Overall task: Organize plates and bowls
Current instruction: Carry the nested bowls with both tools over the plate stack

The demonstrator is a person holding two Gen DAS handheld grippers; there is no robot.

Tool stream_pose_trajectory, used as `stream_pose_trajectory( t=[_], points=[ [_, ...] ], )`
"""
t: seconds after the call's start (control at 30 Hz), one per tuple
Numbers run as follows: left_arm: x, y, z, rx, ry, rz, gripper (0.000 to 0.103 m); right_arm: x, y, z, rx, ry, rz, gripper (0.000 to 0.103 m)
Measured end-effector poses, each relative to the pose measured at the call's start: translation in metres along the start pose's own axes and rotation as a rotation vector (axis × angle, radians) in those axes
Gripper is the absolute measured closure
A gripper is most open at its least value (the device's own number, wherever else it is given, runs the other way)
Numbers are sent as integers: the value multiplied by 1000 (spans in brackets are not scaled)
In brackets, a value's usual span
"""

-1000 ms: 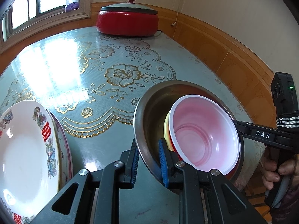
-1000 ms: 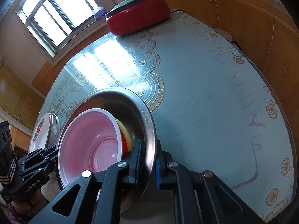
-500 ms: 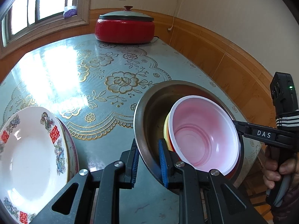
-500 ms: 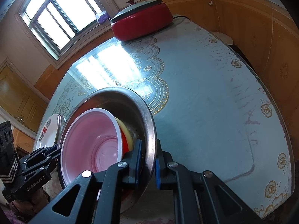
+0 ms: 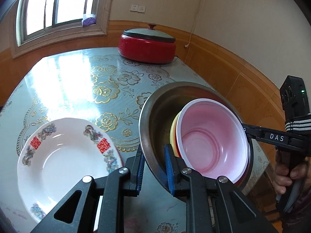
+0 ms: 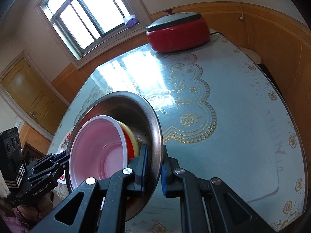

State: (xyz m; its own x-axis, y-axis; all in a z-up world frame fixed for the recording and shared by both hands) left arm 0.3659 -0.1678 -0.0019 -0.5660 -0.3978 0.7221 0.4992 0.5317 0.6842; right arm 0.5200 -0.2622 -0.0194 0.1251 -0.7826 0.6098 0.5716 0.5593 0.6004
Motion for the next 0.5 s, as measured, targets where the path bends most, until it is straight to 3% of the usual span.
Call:
stream_pose_trajectory(
  t=[0.23,0.5],
  points=[
    [26,5,74,99,89,-35,85,-42,20,71,101,121,34,93],
    [48,-10,168,195,195,-31,86,-110,15,150,162,240,111,93]
  ],
)
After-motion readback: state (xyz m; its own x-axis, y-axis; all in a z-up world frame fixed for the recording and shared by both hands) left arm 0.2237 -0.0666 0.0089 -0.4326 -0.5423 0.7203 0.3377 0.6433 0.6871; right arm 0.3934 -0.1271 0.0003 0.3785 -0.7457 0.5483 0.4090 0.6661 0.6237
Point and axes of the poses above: each gripper's, at about its wrist camera, not at the fingertips, and x roughly against the way its jaws point, z to its left, y to its top, the point moved 9 cm from there along -x, roughly the way its jaws point, and after that the axes turned 10 degrees about y, right-handed, at the moved point
